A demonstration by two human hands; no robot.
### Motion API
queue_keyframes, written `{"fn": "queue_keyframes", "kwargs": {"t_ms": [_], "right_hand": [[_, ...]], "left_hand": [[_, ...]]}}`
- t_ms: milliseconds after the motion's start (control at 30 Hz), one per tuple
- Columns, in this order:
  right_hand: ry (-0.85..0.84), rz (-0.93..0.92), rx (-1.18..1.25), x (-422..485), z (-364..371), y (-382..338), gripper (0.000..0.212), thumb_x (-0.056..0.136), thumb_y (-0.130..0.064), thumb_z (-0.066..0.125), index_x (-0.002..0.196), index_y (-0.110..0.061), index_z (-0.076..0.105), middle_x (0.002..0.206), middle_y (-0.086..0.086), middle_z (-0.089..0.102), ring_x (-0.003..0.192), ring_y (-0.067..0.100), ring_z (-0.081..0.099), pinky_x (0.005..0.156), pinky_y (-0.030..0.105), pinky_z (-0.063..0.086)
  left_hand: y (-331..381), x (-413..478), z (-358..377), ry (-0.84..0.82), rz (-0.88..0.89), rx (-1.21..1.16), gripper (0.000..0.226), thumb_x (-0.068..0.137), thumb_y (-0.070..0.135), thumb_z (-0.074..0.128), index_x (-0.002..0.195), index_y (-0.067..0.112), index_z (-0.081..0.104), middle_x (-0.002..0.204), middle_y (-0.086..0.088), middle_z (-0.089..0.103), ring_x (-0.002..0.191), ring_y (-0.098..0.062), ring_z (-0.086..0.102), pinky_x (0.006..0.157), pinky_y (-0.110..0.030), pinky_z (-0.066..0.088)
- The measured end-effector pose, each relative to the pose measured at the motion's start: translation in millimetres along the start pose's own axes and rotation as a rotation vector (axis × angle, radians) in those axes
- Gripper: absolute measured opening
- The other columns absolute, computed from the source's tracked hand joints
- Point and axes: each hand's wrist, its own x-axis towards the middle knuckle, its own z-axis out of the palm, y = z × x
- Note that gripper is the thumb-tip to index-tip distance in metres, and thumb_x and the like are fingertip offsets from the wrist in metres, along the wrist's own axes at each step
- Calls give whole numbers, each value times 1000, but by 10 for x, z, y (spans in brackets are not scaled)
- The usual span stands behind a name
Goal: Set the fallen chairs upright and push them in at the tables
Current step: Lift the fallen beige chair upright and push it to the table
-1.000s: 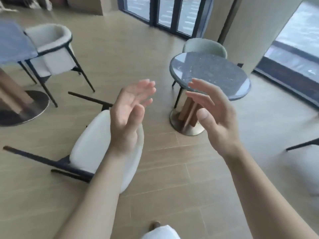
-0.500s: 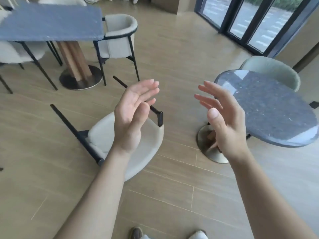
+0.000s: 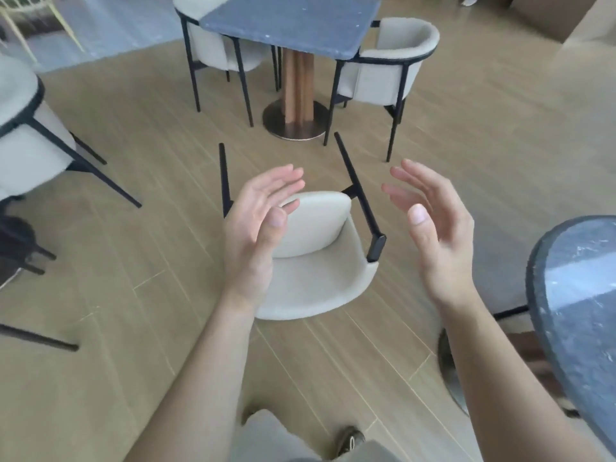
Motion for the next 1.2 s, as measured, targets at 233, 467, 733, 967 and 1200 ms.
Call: {"fn": "queue_keyframes", "kwargs": {"t_ms": [233, 467, 733, 967, 1200], "right_hand": [[-87, -7, 93, 385, 482, 570, 81, 94, -70, 59, 145, -7, 52, 145, 20, 59, 127, 25, 67, 109, 40, 52], [-94, 8, 90, 360, 725, 2446, 66, 98, -59, 62, 142, -11, 52, 140, 21, 61, 124, 31, 68, 107, 39, 52], [-50, 108, 118, -366, 981, 5561, 66, 96, -56, 67, 141, -9, 55, 132, 13, 67, 119, 24, 70, 104, 35, 54], [-63, 272, 140, -1194, 1334, 7562, 50, 92, -41, 69, 136, -18, 61, 131, 4, 69, 118, 22, 71, 99, 27, 54], [79, 620, 223, -1921, 1598, 8673, 41, 93, -51, 72, 123, -24, 72, 122, 2, 76, 113, 25, 75, 101, 35, 58]], "left_hand": [[-396, 248, -326, 91, 8, 50, 65, 88, 76, 64, 135, 31, 62, 142, -4, 66, 138, -31, 60, 107, -41, 50], [-2209, 357, -786, 103, -13, 110, 65, 86, 77, 64, 133, 32, 63, 140, -1, 66, 138, -32, 59, 111, -44, 49], [-5202, -151, -1485, 230, -95, 176, 77, 80, 82, 65, 133, 26, 60, 137, -1, 69, 134, -29, 63, 110, -44, 50], [-7230, -569, -1916, 320, -277, 9, 84, 68, 86, 72, 132, 33, 60, 136, 4, 70, 132, -22, 65, 107, -37, 53], [-8416, -1129, -2160, 419, -639, -273, 55, 95, 69, 50, 131, 30, 67, 132, 4, 74, 128, -25, 68, 101, -43, 55]]}}
